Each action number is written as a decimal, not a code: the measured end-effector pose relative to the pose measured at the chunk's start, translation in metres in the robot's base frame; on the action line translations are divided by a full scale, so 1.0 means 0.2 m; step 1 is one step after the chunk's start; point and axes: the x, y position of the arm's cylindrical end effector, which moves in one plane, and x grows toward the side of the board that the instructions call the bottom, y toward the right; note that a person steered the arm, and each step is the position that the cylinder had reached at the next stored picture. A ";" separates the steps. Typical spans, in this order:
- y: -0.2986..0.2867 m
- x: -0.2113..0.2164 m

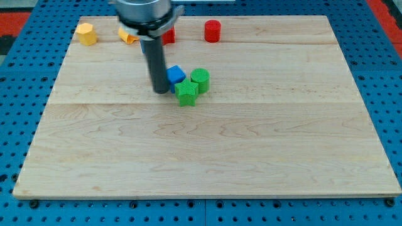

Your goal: Place the blue cube to the bottom right of the yellow hexagon

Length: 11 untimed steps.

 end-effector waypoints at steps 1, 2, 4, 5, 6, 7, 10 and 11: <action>0.18 -0.03; 0.64 -0.20; 0.47 -0.09; 0.54 -0.20; 0.88 -0.39; 1.30 -0.33; 0.19 -0.28; 0.09 -0.28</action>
